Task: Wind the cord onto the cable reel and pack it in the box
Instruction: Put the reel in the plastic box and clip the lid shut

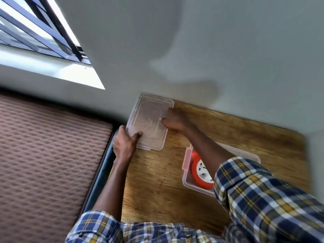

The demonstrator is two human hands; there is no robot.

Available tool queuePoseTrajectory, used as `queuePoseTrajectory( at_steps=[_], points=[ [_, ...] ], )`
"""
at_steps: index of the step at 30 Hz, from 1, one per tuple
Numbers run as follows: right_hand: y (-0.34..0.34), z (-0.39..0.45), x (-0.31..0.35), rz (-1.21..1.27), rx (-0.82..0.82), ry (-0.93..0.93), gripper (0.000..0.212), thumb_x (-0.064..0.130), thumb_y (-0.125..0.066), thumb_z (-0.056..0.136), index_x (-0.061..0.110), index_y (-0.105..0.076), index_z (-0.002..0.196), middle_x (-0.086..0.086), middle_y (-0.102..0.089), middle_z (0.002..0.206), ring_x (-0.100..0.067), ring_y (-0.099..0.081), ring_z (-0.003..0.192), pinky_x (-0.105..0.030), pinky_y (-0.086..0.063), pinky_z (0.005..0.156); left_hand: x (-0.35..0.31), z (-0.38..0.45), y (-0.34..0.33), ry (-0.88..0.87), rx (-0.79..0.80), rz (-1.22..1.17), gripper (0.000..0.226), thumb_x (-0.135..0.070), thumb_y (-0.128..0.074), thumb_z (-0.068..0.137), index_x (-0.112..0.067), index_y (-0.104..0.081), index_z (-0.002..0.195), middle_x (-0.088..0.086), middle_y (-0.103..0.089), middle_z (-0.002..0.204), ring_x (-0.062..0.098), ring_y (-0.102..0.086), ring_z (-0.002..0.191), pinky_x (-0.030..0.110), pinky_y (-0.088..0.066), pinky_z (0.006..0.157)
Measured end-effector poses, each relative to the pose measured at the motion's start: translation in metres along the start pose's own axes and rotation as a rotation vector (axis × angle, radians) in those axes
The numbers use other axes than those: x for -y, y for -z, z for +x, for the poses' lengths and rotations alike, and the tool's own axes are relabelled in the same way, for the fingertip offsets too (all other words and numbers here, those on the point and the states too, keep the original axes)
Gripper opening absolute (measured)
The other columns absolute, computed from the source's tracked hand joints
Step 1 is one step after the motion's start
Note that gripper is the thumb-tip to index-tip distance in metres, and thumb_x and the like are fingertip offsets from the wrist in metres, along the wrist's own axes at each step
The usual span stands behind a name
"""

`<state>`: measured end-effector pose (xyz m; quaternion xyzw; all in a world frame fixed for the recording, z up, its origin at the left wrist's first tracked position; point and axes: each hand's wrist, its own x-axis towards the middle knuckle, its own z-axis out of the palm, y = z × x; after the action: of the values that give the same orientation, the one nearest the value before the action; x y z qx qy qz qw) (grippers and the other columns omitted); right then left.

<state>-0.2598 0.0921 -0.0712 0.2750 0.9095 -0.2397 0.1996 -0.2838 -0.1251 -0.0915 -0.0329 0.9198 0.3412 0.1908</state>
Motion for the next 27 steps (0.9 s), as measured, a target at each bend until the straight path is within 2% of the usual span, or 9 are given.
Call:
queuePoseTrajectory(
  at_steps=[3,7,11,14,16,18,21,24,27],
  points=[
    [-0.013,0.003,0.007,-0.023,-0.058,-0.064,0.069,0.052,-0.058,0.086,0.007,-0.046,0.137,-0.025,-0.052,0.136,-0.042,-0.054,0.119,-0.046,-0.054,0.092,0.000,0.008,0.004,-0.022,-0.028,0.039,0.047,-0.052,-0.083,0.082,-0.016,-0.055,0.096,0.007,-0.064,0.097,0.034,-0.060,0.092,0.042,-0.046,0.076],
    [-0.008,0.001,0.005,0.059,-0.051,-0.079,0.060,0.054,-0.053,0.092,0.005,-0.057,0.126,-0.024,-0.060,0.129,-0.039,-0.060,0.114,-0.037,-0.052,0.084,-0.008,-0.002,0.004,-0.075,-0.128,-0.106,0.042,-0.037,-0.087,0.082,-0.014,-0.057,0.099,0.003,-0.065,0.093,0.027,-0.060,0.084,0.037,-0.045,0.071],
    [0.022,-0.026,-0.008,0.707,-0.106,-0.242,0.073,0.064,-0.029,0.101,0.008,-0.063,0.133,-0.014,-0.065,0.129,-0.033,-0.064,0.110,-0.037,-0.051,0.092,-0.035,-0.021,0.016,-0.245,-0.079,-0.557,0.018,-0.010,-0.078,0.090,-0.014,-0.063,0.098,0.003,-0.070,0.090,0.014,-0.065,0.078,0.028,-0.048,0.066],
    [0.040,-0.061,-0.028,1.122,-0.330,-0.428,0.084,0.075,-0.021,0.097,0.011,-0.073,0.115,-0.011,-0.068,0.094,-0.027,-0.064,0.075,-0.036,-0.054,0.068,-0.060,-0.043,0.021,-0.519,0.022,-0.560,0.011,-0.002,-0.070,0.092,-0.012,-0.069,0.096,-0.004,-0.071,0.083,0.005,-0.063,0.074,0.021,-0.048,0.065],
    [0.050,-0.084,-0.045,1.385,-0.419,-0.481,0.082,0.074,-0.022,0.097,0.011,-0.072,0.111,-0.011,-0.072,0.094,-0.027,-0.066,0.071,-0.037,-0.055,0.065,-0.069,-0.060,0.016,-0.648,0.051,-0.487,0.019,-0.002,-0.073,0.090,-0.018,-0.074,0.100,-0.011,-0.074,0.088,0.005,-0.069,0.083,0.018,-0.050,0.072],
    [0.059,-0.116,-0.063,1.691,-0.416,-0.438,0.077,0.074,-0.027,0.097,0.011,-0.068,0.111,-0.014,-0.075,0.094,-0.029,-0.070,0.077,-0.039,-0.056,0.070,-0.073,-0.076,0.011,-0.766,0.097,-0.458,0.028,0.006,-0.075,0.088,-0.013,-0.077,0.109,-0.005,-0.077,0.108,0.013,-0.072,0.106,0.026,-0.057,0.089],
    [0.067,-0.162,-0.090,1.967,-0.336,-0.257,0.060,0.066,-0.056,0.092,0.012,-0.068,0.116,-0.017,-0.077,0.103,-0.036,-0.073,0.094,-0.050,-0.059,0.086,-0.068,-0.088,0.001,-1.021,0.126,-0.387,0.039,0.016,-0.073,0.084,-0.012,-0.080,0.111,0.003,-0.070,0.133,0.024,-0.057,0.136,0.043,-0.048,0.112],
    [0.063,-0.198,-0.113,1.882,-0.426,-0.233,0.015,0.019,-0.070,0.087,0.009,-0.071,0.097,-0.008,-0.077,0.083,-0.029,-0.071,0.078,-0.035,-0.061,0.065,-0.055,-0.094,-0.010,-1.100,0.166,-0.244,0.060,0.021,-0.068,0.081,-0.023,-0.079,0.120,0.001,-0.054,0.155,0.026,-0.036,0.154,0.047,-0.036,0.121],
    [0.048,-0.222,-0.128,1.737,-0.587,-0.351,0.019,0.000,-0.068,0.081,0.000,-0.070,0.100,-0.014,-0.075,0.088,-0.029,-0.069,0.071,-0.031,-0.058,0.054,-0.038,-0.104,-0.018,-1.036,0.144,-0.183,0.081,0.025,-0.059,0.082,-0.023,-0.060,0.147,0.001,-0.039,0.166,0.023,-0.031,0.156,0.039,-0.038,0.120]
  ],
)
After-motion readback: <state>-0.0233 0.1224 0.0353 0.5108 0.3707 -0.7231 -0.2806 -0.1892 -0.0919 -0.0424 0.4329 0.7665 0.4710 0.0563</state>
